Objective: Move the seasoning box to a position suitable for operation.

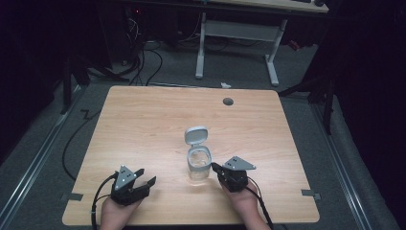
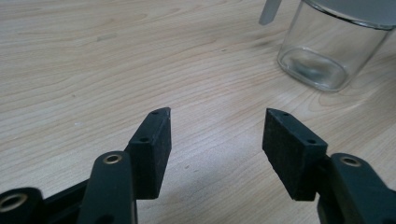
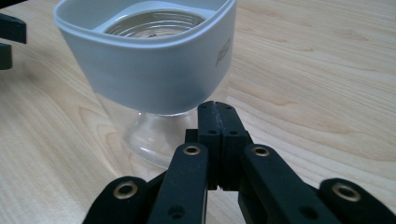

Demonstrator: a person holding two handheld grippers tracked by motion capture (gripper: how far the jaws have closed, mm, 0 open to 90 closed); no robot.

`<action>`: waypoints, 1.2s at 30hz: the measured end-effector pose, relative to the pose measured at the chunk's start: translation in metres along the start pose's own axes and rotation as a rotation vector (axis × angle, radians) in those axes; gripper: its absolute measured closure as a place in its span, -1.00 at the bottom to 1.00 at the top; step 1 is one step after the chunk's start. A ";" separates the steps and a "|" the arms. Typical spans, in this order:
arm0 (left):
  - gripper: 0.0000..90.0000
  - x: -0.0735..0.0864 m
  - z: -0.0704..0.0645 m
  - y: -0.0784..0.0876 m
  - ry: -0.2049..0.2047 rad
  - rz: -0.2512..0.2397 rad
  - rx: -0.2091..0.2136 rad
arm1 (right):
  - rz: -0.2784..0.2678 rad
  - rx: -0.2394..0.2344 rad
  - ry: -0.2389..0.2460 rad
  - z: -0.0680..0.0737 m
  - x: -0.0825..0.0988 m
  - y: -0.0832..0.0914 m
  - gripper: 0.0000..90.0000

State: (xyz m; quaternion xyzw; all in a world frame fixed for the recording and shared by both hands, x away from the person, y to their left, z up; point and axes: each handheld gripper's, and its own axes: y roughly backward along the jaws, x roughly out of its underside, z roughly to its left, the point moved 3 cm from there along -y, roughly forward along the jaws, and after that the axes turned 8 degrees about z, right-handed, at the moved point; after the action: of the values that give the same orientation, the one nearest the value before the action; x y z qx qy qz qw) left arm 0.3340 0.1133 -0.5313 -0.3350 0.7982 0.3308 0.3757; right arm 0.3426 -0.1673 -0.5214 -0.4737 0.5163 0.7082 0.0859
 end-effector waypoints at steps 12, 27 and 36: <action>0.00 0.003 -0.002 0.001 -0.017 0.013 0.020 | -0.012 -0.019 0.009 0.010 0.002 0.002 1.00; 0.16 0.006 -0.008 0.002 -0.028 -0.004 0.047 | -0.014 -0.003 -0.016 0.000 0.008 0.008 0.97; 0.21 0.010 -0.020 -0.002 -0.070 0.009 0.081 | -0.018 0.015 -0.036 -0.016 0.016 0.017 0.90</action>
State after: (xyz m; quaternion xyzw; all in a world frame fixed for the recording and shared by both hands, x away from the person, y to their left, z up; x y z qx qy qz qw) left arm 0.3229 0.0932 -0.5301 -0.3044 0.7988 0.3115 0.4151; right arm 0.3327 -0.1938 -0.5226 -0.4649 0.5158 0.7119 0.1050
